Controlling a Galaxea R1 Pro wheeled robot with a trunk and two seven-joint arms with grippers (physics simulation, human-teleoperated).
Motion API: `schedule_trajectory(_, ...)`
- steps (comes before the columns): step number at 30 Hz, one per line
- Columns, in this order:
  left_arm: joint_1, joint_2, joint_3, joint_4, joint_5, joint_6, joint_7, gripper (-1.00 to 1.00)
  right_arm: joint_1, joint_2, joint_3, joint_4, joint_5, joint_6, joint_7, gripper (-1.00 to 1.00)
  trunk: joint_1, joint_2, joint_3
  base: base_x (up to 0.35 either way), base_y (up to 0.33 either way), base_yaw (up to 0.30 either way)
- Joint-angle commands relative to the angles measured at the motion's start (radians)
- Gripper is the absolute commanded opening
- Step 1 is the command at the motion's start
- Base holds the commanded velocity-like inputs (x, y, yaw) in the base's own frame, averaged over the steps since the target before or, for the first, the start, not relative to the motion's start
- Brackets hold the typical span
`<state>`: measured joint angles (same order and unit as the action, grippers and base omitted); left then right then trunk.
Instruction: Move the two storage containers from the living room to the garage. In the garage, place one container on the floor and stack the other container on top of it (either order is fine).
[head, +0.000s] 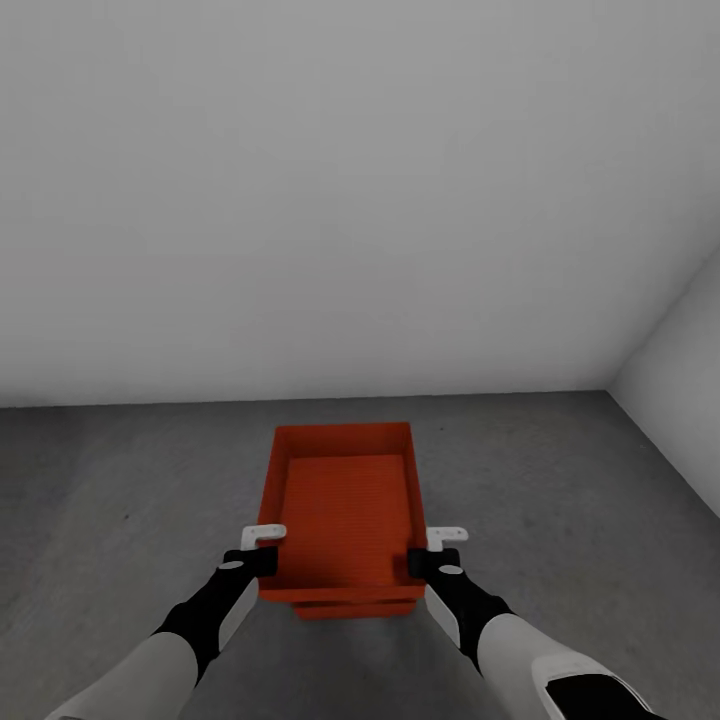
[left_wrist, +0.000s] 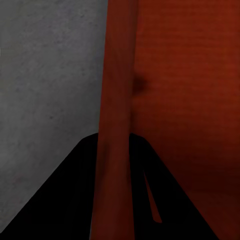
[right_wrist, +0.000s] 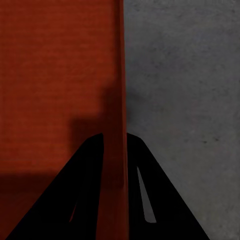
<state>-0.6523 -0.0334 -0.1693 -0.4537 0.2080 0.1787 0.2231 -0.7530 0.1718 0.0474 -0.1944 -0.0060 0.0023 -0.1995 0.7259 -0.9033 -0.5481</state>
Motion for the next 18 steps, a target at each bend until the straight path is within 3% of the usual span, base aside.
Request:
schedule_trajectory(1, 0.0, 0.003, 0.065, 0.0, 0.005, 0.007, 0.104, -1.0, -0.001, -0.066, -0.052, -0.003, 0.008, -0.082, -0.031, -1.0, 0.0, -0.001, -0.001, 0.0, 0.0, 0.01)
schedule_trajectory(18, 0.0, 0.003, 0.065, 0.0, 0.005, 0.007, 0.104, -1.0, -0.002, -0.066, -0.05, -0.003, 0.008, -0.083, -0.032, -1.0, 0.0, -0.001, -0.001, 0.0, 0.0, 0.001)
